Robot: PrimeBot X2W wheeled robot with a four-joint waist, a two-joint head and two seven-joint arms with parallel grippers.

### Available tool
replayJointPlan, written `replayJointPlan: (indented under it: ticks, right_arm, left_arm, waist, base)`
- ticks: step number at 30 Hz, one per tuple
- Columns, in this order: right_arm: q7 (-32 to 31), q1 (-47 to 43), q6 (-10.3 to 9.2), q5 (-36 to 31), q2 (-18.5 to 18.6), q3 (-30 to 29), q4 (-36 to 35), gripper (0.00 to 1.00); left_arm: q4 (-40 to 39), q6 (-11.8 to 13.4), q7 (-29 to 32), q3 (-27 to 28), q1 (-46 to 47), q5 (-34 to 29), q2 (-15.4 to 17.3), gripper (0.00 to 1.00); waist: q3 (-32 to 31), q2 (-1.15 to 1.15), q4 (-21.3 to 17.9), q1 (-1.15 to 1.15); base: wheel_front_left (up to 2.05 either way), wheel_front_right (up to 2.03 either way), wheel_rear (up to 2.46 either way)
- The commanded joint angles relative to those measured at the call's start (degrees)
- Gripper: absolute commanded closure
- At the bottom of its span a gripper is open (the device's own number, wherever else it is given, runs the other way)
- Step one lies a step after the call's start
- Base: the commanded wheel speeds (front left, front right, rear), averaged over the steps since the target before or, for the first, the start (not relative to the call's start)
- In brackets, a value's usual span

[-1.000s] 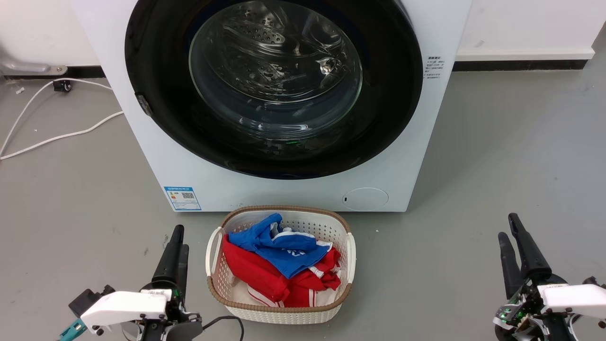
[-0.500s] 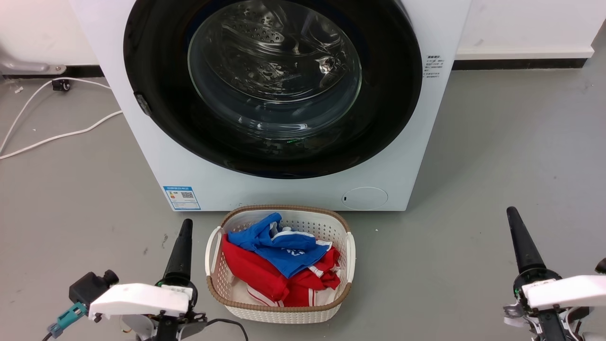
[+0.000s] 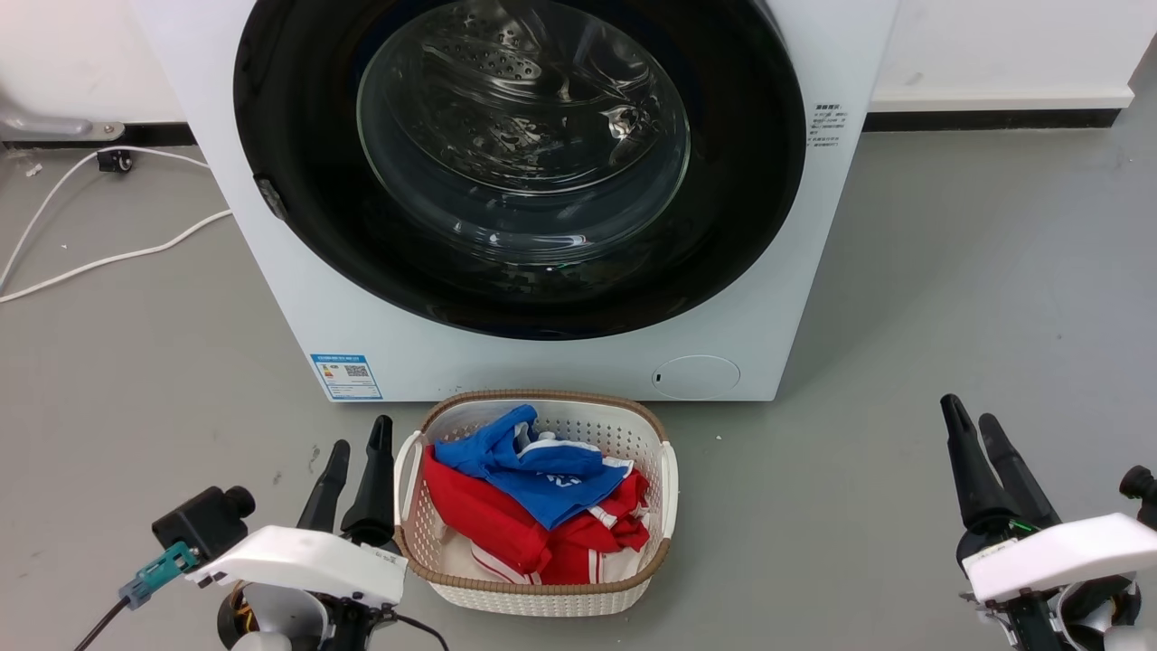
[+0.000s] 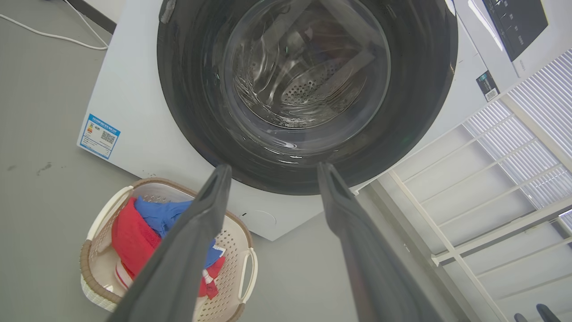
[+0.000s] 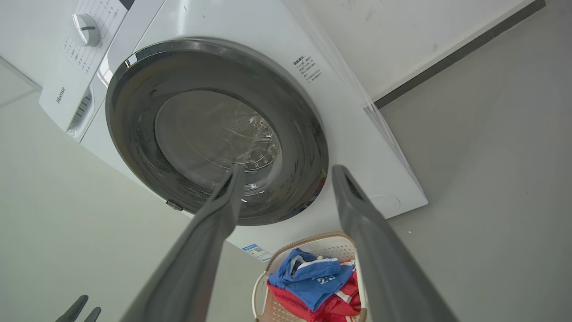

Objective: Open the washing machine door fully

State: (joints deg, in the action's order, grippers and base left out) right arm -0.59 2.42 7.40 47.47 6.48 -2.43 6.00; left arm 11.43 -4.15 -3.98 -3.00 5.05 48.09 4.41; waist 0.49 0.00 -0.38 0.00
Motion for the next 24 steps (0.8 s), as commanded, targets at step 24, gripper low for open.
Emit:
replayJointPlan:
  ticks: [24]
  right_arm:
    - [-1.6, -1.5, 0.12, -20.6, 1.1, 0.2, -3.6, 0.0]
  left_arm:
    - [-0.2, 3.7, -4.5, -7.0, 2.5, -21.5, 4.1, 0.0]
  waist:
    - [-0.1, 0.0, -0.3, 0.0]
  base:
    - [0.0, 0.0, 0.0]
